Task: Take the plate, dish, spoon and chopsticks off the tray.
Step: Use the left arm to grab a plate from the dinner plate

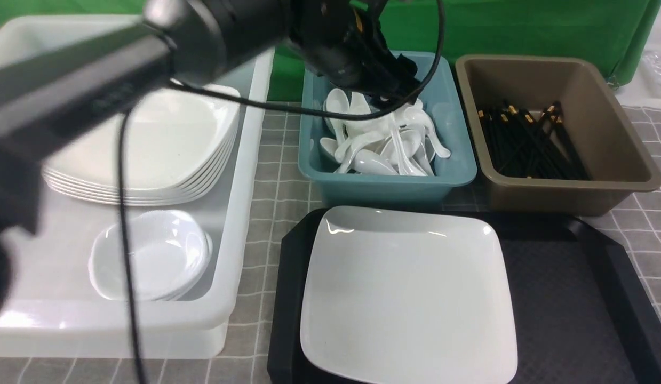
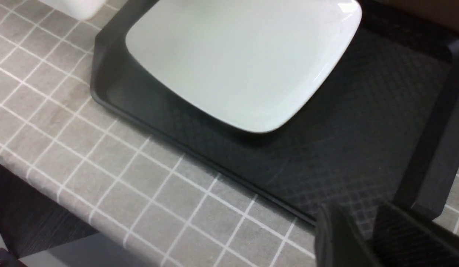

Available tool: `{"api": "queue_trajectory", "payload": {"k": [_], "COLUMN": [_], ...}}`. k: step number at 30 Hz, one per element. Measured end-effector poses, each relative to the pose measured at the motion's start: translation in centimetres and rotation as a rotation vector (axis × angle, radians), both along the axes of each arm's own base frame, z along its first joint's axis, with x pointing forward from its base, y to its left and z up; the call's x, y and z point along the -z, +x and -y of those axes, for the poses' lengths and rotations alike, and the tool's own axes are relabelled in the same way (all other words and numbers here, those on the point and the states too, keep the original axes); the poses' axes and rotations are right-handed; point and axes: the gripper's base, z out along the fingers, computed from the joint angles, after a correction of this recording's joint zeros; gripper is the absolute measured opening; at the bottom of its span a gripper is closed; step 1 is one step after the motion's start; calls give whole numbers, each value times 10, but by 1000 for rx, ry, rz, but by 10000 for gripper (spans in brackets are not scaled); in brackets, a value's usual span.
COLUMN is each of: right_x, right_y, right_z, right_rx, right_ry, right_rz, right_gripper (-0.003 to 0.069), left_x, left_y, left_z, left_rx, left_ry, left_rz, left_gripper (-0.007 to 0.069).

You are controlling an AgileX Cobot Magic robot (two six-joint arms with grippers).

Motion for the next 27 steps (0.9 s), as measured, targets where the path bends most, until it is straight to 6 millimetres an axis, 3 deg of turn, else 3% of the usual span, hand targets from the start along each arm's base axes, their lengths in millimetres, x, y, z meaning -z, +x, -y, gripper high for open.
{"api": "queue_trajectory", "payload": {"k": [1,2,4,7,10,13,15,23,27], "right_x": [0,0,0,0,0,0,0,0,1], "right_y": [0,0,0,0,0,0,0,0,-1], "right_z": [0,0,0,0,0,0,0,0,0], "right_rx": [-2,-2,-4,-10,-12,-14,-14,-17,-14], "right_ry": [-1,-1,-3,-9,-11,-12,-11,-8,-12], "right_rz": [2,2,3,6,8,8,9,5,-11], "right_gripper": [197,197,198,198,201,203,205,214,214], "left_x": [-6,-6,-5,17,46,73,94,128,140], "left_y": [-18,-24,-70,-128,-171,-193,-198,-191,-184], "left_z": [0,1,3,7,3,-7,-14,-14,-9], "left_rx": [58,76,271,537,727,850,890,938,958], "left_ry": [56,73,202,330,431,512,551,619,659], "left_rz": [-17,-27,-48,-81,-113,-136,-155,-43,0], "left_gripper": [431,407,254,69,24,48,120,405,465]}}
